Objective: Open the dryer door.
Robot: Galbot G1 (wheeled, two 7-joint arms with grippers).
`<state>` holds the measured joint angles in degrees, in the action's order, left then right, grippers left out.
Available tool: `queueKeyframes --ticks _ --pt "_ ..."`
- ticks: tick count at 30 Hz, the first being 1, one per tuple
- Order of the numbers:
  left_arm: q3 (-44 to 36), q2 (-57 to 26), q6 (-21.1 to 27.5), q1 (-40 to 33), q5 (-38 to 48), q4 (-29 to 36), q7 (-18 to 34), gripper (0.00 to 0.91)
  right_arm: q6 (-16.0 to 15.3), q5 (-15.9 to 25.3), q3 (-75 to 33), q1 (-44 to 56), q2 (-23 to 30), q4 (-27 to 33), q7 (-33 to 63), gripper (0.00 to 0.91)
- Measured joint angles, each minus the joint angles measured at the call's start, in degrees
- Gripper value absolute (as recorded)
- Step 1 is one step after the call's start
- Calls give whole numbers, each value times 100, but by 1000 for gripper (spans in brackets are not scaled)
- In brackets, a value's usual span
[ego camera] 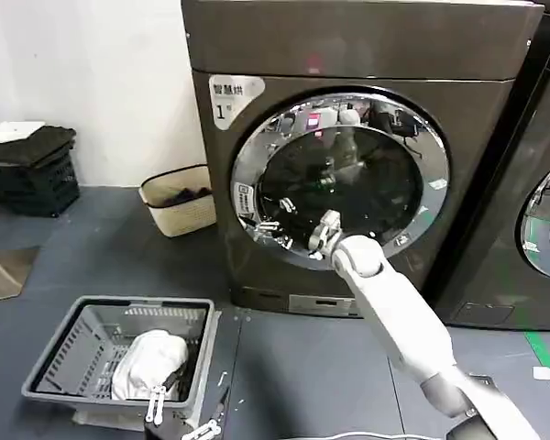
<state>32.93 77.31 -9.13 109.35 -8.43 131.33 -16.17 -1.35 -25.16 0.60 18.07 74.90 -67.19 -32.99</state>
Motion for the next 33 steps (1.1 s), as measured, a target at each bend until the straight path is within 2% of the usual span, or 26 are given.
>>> queueKeyframes --ticks 19,26,33 --pt "33 10 -4 -9 23 -2 2 907 -5 -42 81 -158 -33 34 -650 907" --pt "34 12 -4 -9 24 -2 2 907 24 -197 94 -165 -172 -20 -986 907" --pt "37 11 -4 -22 29 -11 3 907 232 -488 155 -141 -353 -16 -1588 907"
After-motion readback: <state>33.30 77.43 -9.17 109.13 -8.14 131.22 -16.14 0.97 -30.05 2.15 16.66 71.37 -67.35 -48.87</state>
